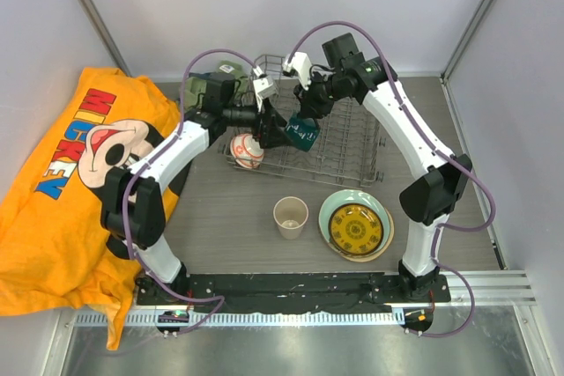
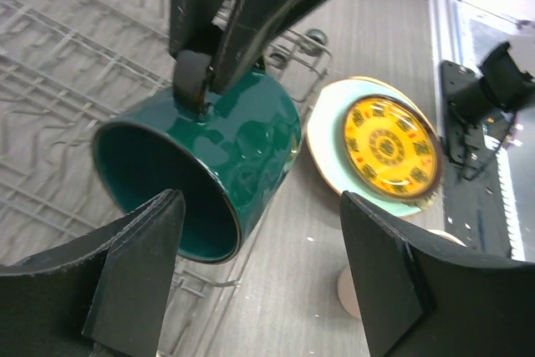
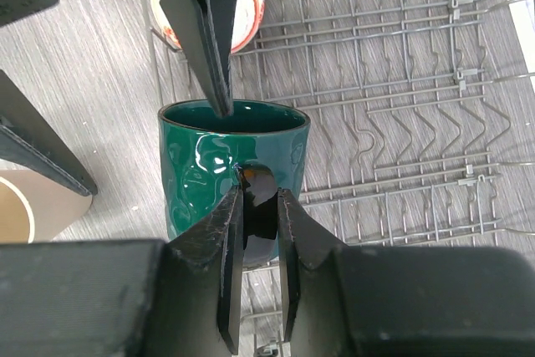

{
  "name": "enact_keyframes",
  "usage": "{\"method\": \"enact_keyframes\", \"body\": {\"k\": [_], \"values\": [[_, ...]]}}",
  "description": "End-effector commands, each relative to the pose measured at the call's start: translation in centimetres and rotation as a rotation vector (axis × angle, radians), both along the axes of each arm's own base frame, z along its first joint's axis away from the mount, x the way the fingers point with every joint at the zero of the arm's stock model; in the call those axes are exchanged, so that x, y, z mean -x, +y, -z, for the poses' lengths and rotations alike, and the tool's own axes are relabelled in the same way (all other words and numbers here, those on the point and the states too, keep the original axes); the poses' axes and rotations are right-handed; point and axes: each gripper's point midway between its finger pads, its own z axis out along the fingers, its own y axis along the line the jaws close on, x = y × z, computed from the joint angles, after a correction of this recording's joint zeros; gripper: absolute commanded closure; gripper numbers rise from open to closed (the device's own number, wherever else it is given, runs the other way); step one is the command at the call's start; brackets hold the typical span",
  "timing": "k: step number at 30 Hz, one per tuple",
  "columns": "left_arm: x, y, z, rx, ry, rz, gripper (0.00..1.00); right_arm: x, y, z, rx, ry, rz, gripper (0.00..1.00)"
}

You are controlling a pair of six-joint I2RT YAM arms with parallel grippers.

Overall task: Unload the mixed dishes from the dish rack
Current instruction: Place the cup at the center of the board.

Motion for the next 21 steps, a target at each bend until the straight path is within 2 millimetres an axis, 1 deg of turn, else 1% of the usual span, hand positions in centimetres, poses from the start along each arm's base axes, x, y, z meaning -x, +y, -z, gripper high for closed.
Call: {"method": "enact_keyframes", "body": {"k": [1, 3, 4, 6, 7, 9, 10, 12, 13, 15, 16, 18, 19, 20, 21], "values": [[1.4, -0.8, -0.5, 0.025, 0.006, 0.109, 0.23, 1.5, 0.8, -6.6, -0.119, -0.129, -0.034, 0.99], [1.9, -1.1, 0.0, 0.021, 0.028, 0.136, 0.24, 1.7, 0.9, -6.7, -0.121, -0.128, -0.038, 0.99], [2.0, -1.2, 0.0, 0.018, 0.034, 0.143, 0.27, 1.8, 1.0, -6.8, -0.125, -0.128, -0.04, 0.99], [2.4, -1.4, 0.4, 0.013, 0.045, 0.166, 0.3, 2.1, 1.2, -6.8, -0.128, -0.124, -0.047, 0.99], [2.6, -1.5, 0.4, 0.01, 0.055, 0.174, 0.35, 2.1, 1.2, -6.9, -0.13, -0.125, -0.046, 0.99], [2.9, -1.7, 0.4, 0.012, 0.051, 0.197, 0.41, 2.2, 1.2, -6.8, -0.13, -0.122, -0.049, 0.99], [3.1, -1.7, 0.4, 0.009, 0.058, 0.198, 0.47, 2.3, 1.3, -6.7, -0.129, -0.122, -0.05, 0.99], [3.4, -1.8, 0.5, 0.008, 0.056, 0.21, 0.54, 2.3, 1.3, -6.6, -0.127, -0.123, -0.052, 0.99], [3.5, -1.8, 0.5, 0.007, 0.054, 0.213, 0.61, 2.3, 1.3, -6.6, -0.125, -0.123, -0.054, 0.99], [3.7, -1.7, 0.5, 0.003, 0.055, 0.217, 0.7, 2.2, 1.2, -6.4, -0.121, -0.122, -0.051, 0.99], [3.7, -1.7, 0.7, 0.0, 0.061, 0.217, 0.78, 2.2, 1.2, -6.3, -0.119, -0.122, -0.051, 0.99], [3.9, -1.5, 0.8, -0.006, 0.066, 0.221, 0.88, 2.3, 1.2, -6.0, -0.114, -0.118, -0.054, 0.99], [4.0, -1.5, 0.7, -0.006, 0.067, 0.223, 0.97, 2.3, 1.2, -6.0, -0.115, -0.117, -0.055, 0.99], [4.1, -1.5, 0.7, -0.005, 0.071, 0.226, 1.0, 2.3, 1.2, -5.9, -0.117, -0.118, -0.056, 0.99], [4.2, -1.4, 0.7, -0.005, 0.078, 0.228, 1.0, 2.3, 1.1, -5.7, -0.114, -0.113, -0.053, 0.99]]}}
